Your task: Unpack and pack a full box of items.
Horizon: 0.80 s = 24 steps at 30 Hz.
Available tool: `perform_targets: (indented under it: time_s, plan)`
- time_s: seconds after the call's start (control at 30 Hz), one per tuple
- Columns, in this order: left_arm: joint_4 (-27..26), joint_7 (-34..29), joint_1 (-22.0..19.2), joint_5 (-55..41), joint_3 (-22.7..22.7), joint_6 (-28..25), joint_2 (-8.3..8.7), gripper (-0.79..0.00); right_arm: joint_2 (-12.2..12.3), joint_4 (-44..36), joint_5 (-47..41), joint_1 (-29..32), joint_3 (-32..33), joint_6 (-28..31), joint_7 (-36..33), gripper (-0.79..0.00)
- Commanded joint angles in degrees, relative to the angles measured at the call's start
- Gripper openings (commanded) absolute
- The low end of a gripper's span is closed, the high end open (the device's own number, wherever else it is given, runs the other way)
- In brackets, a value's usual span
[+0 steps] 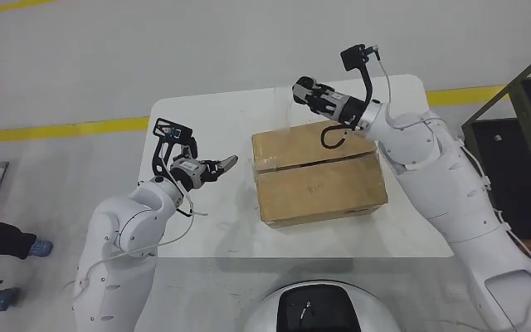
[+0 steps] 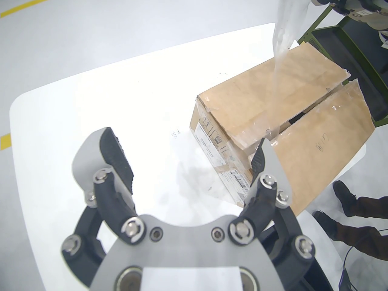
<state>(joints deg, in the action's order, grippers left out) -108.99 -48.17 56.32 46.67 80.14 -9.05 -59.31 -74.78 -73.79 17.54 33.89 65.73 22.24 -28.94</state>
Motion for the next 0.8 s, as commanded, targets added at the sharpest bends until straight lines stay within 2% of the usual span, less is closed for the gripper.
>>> perform_targets:
  time_s: [0.0,0.1,0.37,0.77]
  plan:
    - [0.0,0.0,0.0,0.0,0.0,0.0,0.0,0.0,0.0,0.0,0.0,0.0,0.0,0.0,0.0,-0.785]
    - [0.0,0.0,0.0,0.0,0.0,0.0,0.0,0.0,0.0,-0.3,0.2,0.2,-0.1,0.2,0.1,-0.785]
    - [0.0,0.0,0.0,0.0,0.0,0.0,0.0,0.0,1.3,-6.4,-0.6,7.3,3.2,8.6,0.6,-0.785]
    - [0.0,0.0,0.0,0.0,0.0,0.0,0.0,0.0,3.4,-18.9,-4.0,13.7,10.0,8.7,-5.6,-0.785]
